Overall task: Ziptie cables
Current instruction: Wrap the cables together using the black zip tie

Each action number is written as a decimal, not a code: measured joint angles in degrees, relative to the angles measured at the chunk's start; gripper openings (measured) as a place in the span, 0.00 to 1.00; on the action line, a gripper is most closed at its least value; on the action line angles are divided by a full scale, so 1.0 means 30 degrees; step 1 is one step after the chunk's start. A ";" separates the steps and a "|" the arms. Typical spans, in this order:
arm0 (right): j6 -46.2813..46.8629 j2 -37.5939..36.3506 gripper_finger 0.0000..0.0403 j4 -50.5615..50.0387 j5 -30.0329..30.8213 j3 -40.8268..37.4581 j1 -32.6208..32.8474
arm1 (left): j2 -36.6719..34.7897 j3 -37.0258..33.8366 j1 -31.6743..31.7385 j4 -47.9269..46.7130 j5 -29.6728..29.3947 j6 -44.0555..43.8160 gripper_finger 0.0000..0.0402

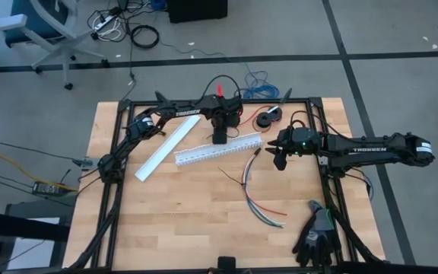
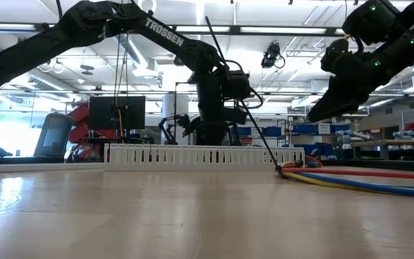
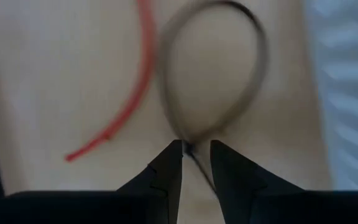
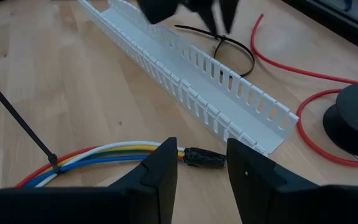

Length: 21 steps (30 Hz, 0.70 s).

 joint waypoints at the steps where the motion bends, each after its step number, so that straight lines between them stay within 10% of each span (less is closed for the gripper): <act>1: 0.0000 0.0000 0.31 0.0027 0.0000 0.0000 -0.0004 | 0.0000 0.0000 -0.0110 -0.0454 -0.0232 0.0348 0.23; 21: 0.0372 0.0000 0.31 0.0398 -0.0040 0.0000 0.0000 | 0.0160 -0.1023 -0.0395 -0.1976 -0.1904 0.1326 0.01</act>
